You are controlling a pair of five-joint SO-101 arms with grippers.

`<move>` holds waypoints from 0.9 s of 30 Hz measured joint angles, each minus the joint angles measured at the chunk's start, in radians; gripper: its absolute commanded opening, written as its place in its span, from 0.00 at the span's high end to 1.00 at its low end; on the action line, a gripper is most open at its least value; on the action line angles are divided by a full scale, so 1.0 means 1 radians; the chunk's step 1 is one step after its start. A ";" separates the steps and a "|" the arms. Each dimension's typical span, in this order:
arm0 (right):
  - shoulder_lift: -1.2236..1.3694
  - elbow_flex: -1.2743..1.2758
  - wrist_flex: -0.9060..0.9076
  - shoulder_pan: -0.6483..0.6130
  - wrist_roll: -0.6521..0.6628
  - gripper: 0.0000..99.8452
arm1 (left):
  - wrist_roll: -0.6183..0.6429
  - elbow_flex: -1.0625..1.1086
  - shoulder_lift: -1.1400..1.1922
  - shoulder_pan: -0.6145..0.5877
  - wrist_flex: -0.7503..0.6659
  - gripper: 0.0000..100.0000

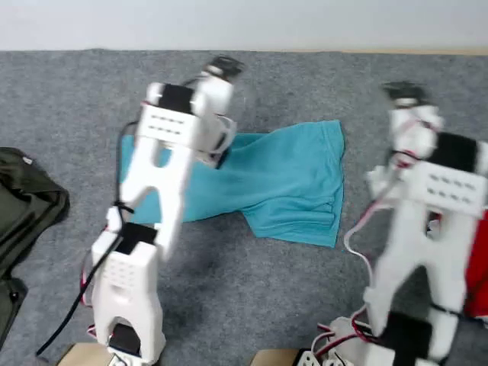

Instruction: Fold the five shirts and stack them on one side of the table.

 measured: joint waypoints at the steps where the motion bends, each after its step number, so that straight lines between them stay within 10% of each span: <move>1: -0.020 0.000 0.000 0.043 0.000 0.90 | 0.000 0.000 0.011 0.028 0.000 0.87; 12: -0.256 0.215 0.002 0.471 0.035 0.90 | 0.000 0.000 0.187 0.270 -0.166 0.86; 27: -0.790 0.597 -0.049 0.582 0.203 0.90 | 0.000 -0.405 0.548 0.322 -0.187 0.86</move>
